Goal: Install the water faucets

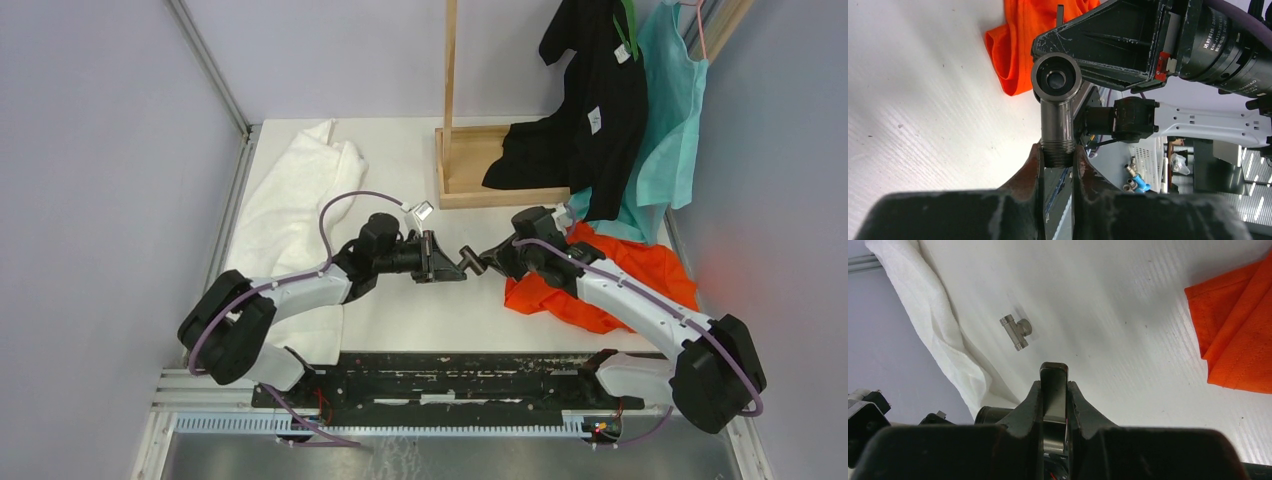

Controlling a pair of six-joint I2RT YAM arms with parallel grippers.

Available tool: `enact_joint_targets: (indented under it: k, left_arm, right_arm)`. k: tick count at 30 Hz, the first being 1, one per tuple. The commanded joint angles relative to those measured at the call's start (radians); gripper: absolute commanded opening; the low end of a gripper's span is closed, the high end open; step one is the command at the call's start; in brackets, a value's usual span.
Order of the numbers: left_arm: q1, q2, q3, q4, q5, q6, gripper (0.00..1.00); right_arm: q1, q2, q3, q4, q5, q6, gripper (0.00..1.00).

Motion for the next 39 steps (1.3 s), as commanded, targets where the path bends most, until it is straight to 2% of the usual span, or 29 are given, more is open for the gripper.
enact_joint_targets:
  k: [1, 3, 4, 5, 7, 8, 12, 14, 16, 20, 24, 29, 36, 39]
  left_arm:
    - [-0.004, 0.033, 0.058, 0.040, 0.002, -0.011, 0.03]
    - [-0.005, 0.036, 0.058, 0.051, 0.010, -0.011, 0.03]
    - [-0.005, 0.034, 0.060, 0.051, 0.016, -0.003, 0.03]
    - [-0.006, 0.028, 0.066, 0.041, 0.022, 0.011, 0.03]
    - [-0.004, 0.017, 0.087, -0.001, 0.052, 0.063, 0.03]
    - [0.001, 0.013, 0.105, -0.039, 0.079, 0.103, 0.03]
    - [0.038, -0.015, 0.179, -0.234, 0.180, 0.275, 0.03]
    - [0.053, -0.040, 0.189, -0.266, 0.259, 0.316, 0.03]
    - [0.055, -0.053, 0.209, -0.330, 0.338, 0.391, 0.03]
    - [0.055, -0.077, 0.326, -0.609, 0.437, 0.654, 0.03]
    - [0.056, -0.118, 0.398, -0.768, 0.459, 0.810, 0.03]
    - [0.056, -0.141, 0.426, -0.786, 0.507, 0.833, 0.03]
    - [0.056, -0.155, 0.439, -0.787, 0.557, 0.839, 0.03]
    - [0.056, -0.159, 0.457, -0.796, 0.561, 0.851, 0.03]
  right_arm:
    - [-0.001, 0.006, 0.011, 0.090, -0.054, -0.007, 0.00]
    - [-0.003, 0.004, -0.004, 0.109, -0.090, -0.046, 0.04]
    - [-0.004, -0.002, -0.010, 0.124, -0.113, -0.079, 0.13]
    - [-0.005, -0.013, -0.018, 0.135, -0.141, -0.113, 0.26]
    - [-0.007, -0.046, -0.033, 0.164, -0.174, -0.201, 0.61]
    - [-0.009, -0.070, -0.032, 0.149, -0.183, -0.252, 0.70]
    - [-0.021, -0.198, 0.007, 0.040, -0.192, -0.563, 0.90]
    - [-0.029, -0.265, 0.036, -0.016, -0.227, -0.704, 0.98]
    - [-0.032, -0.336, 0.060, -0.038, -0.310, -0.820, 1.00]
    - [-0.032, -0.476, 0.052, 0.054, -0.486, -0.927, 1.00]
    - [-0.032, -0.451, 0.110, 0.029, -0.630, -1.015, 1.00]
    - [-0.032, -0.397, 0.091, 0.156, -0.818, -0.979, 1.00]
    - [-0.032, -0.343, 0.007, 0.331, -0.847, -0.894, 1.00]
    - [-0.032, -0.288, -0.027, 0.483, -0.957, -0.816, 0.97]
